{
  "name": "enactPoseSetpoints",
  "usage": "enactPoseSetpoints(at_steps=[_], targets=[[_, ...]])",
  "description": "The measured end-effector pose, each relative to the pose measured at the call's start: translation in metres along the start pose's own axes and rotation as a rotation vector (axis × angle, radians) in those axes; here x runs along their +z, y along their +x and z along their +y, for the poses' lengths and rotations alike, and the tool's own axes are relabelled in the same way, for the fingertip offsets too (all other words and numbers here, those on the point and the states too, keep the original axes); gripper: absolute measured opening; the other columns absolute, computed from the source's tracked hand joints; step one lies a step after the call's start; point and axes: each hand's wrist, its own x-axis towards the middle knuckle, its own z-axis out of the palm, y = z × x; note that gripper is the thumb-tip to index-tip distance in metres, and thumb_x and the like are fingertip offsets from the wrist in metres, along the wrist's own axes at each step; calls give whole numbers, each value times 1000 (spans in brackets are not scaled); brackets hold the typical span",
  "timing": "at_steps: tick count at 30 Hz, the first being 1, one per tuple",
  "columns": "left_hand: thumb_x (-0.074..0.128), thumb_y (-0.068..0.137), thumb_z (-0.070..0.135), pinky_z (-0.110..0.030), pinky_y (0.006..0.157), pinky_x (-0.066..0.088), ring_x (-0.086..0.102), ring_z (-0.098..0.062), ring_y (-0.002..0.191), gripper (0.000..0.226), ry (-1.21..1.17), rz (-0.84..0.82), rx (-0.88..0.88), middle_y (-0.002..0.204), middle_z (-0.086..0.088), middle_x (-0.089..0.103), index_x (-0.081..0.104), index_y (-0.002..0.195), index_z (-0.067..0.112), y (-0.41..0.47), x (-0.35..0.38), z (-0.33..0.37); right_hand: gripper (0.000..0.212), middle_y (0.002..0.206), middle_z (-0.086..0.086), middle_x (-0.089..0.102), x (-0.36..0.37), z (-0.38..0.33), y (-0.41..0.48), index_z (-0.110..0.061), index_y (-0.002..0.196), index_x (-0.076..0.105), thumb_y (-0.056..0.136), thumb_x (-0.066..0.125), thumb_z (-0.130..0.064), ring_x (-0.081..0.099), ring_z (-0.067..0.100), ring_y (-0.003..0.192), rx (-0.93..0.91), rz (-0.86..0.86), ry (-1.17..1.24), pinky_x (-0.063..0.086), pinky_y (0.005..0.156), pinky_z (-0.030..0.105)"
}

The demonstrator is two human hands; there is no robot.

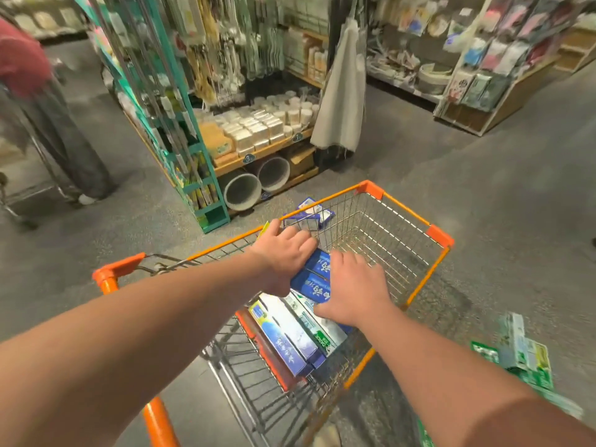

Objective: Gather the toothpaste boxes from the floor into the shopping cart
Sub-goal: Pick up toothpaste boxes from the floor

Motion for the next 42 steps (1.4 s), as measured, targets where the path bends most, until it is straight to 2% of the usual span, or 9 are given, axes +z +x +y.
enactPoseSetpoints(at_steps=[4, 8, 12, 16, 21, 24, 30, 36, 42], targets=[[76, 72, 51, -62, 117, 16, 41, -27, 128, 98, 27, -101, 44, 138, -2, 38, 23, 147, 19, 63, 65, -3, 94, 132, 3, 49, 71, 2, 49, -15, 131, 35, 64, 73, -70, 48, 23, 123, 89, -69, 83, 46, 91, 45], [72, 77, 48, -71, 117, 6, 33, -28, 135, 95, 37, -177, 89, 146, -2, 32, 17, 150, 22, 110, 150, 10, 90, 135, 5, 47, 157, 0, 87, -14, 133, 32, 70, 78, -59, 45, 23, 127, 173, -153, 131, 47, 89, 44], [73, 80, 53, -76, 113, 10, 28, -28, 141, 100, 8, -258, 125, 151, -1, 27, 12, 155, 27, 137, 228, 24, 89, 131, 4, 52, 232, -12, 108, -15, 131, 36, 69, 81, -61, 50, 23, 126, 228, -202, 94, 49, 89, 44], [79, 78, 48, -73, 110, 24, 18, -27, 146, 108, -31, -318, 169, 156, 2, 19, 7, 157, 30, 145, 271, 37, 80, 128, 4, 56, 279, -27, 110, -14, 126, 36, 74, 82, -53, 57, 21, 120, 283, -243, 99, 53, 86, 38], [83, 75, 44, -70, 104, 35, 19, -25, 146, 111, -67, -351, 241, 153, 5, 21, 10, 157, 32, 163, 289, 35, 103, 133, 7, 53, 297, -21, 118, -10, 132, 34, 64, 76, -76, 54, 26, 125, 302, -339, 200, 50, 92, 40], [85, 74, 40, -65, 100, 41, 20, -22, 145, 111, -116, -392, 271, 152, 7, 23, 12, 157, 34, 174, 292, 35, 103, 136, 8, 51, 300, -16, 122, -9, 134, 34, 65, 77, -74, 53, 28, 127, 315, -419, 220, 47, 94, 40], [84, 68, 43, -56, 93, 49, 27, -21, 138, 109, -188, -415, 266, 150, 8, 27, 18, 155, 36, 177, 309, 34, 108, 131, 7, 36, 312, -19, 122, -9, 139, 30, 66, 76, -75, 51, 27, 123, 305, -378, 132, 49, 90, 40], [85, 67, 55, -55, 91, 49, 27, -20, 139, 112, -231, -401, 258, 149, 10, 28, 18, 155, 38, 180, 314, 38, 105, 134, 5, 37, 323, -16, 122, -13, 137, 32, 65, 78, -75, 40, 24, 129, 294, -379, 115, 47, 95, 43], [84, 59, 70, -54, 102, 42, 20, -21, 146, 124, -313, -329, 240, 159, 9, 13, 11, 157, 45, 177, 323, 39, 109, 139, 5, 37, 324, -7, 119, -13, 140, 27, 66, 71, -80, 37, 25, 132, 297, -335, 101, 41, 99, 44]])
